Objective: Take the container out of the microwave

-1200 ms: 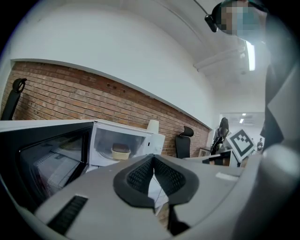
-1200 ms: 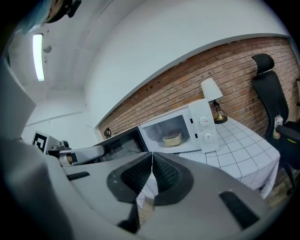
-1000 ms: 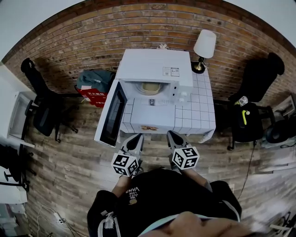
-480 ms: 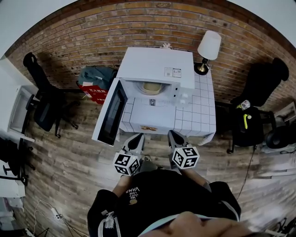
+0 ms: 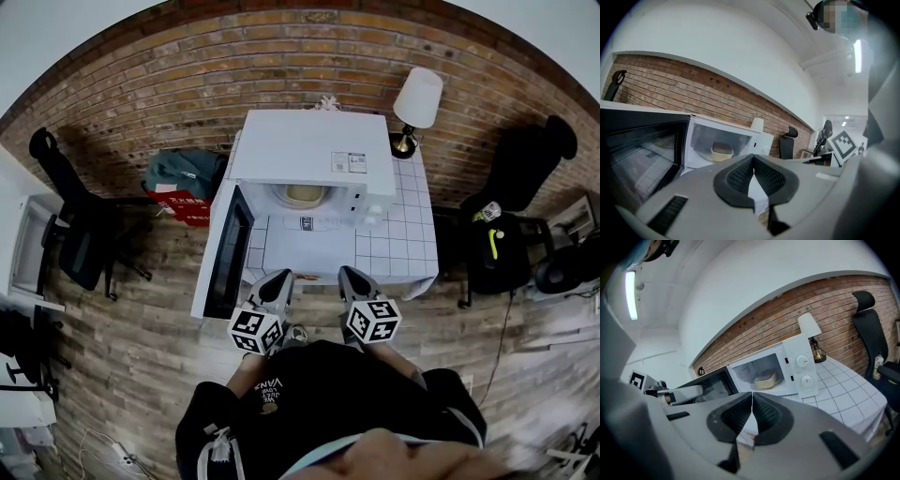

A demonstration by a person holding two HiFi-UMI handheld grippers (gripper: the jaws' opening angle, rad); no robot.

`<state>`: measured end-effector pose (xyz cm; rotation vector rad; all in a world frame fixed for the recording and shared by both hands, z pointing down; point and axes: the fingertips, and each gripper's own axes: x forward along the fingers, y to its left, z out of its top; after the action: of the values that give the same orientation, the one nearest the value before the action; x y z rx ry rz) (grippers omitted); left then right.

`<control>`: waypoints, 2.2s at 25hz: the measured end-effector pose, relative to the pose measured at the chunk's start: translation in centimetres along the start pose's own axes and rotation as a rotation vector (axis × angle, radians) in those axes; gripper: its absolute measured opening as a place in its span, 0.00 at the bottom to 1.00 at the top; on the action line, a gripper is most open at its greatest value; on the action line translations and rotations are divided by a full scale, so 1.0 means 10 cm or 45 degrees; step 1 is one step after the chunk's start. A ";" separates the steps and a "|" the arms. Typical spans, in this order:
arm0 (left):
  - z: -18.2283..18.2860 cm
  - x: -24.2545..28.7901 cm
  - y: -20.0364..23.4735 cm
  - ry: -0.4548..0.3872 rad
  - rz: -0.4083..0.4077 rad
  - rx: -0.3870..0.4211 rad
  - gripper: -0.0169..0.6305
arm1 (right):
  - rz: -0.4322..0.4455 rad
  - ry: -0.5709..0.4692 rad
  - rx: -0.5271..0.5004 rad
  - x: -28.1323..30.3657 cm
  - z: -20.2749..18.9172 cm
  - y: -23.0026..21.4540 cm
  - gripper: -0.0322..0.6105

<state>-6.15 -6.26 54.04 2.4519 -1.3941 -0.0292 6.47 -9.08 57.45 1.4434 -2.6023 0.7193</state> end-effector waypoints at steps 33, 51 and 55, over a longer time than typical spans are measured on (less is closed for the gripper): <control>0.13 0.74 0.82 0.049 -0.082 -0.099 0.04 | -0.100 -0.007 0.045 1.07 0.23 -0.18 0.06; 0.16 1.30 1.10 0.016 -0.006 -0.068 0.04 | -0.054 0.051 0.087 1.58 0.12 -0.41 0.06; 0.11 1.41 1.16 0.027 0.008 -0.075 0.05 | -0.022 0.042 0.114 1.68 0.11 -0.46 0.06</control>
<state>-8.70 -23.90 58.22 2.3929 -1.3725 -0.0418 1.11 -24.72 62.93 1.4624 -2.5608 0.8602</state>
